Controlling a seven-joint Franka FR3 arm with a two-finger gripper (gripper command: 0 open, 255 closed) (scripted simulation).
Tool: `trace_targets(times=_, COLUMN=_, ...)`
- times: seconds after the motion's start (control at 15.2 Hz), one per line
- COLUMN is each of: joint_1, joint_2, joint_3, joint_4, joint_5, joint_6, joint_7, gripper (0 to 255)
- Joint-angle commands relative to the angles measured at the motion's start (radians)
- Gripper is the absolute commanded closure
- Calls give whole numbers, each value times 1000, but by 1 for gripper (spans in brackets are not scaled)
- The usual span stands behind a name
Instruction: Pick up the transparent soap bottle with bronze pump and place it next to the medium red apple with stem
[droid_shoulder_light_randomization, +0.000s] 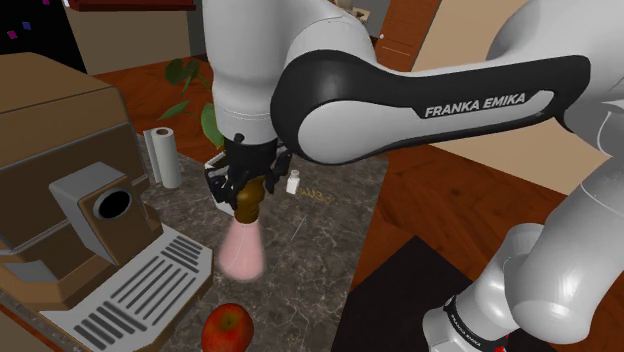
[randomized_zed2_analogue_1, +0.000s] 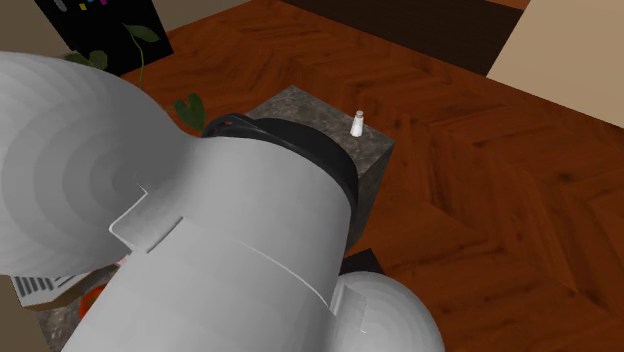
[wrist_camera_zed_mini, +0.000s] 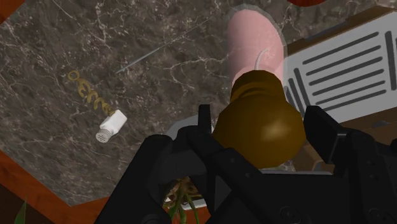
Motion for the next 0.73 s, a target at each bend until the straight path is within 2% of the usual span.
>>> trace_targets(times=0.0, joint_1=0, joint_2=3, joint_3=0, joint_4=-22, joint_5=-3, joint_6=25, joint_7=5, gripper=255)
trace_targets(times=0.46, joint_1=0, joint_2=20, joint_3=-2, joint_4=-97, joint_5=-18, joint_6=112, joint_7=27, gripper=255)
trace_targets(times=0.66, joint_1=0, joint_2=20, joint_3=-2, joint_4=-97, joint_5=-18, joint_6=112, joint_7=27, gripper=255)
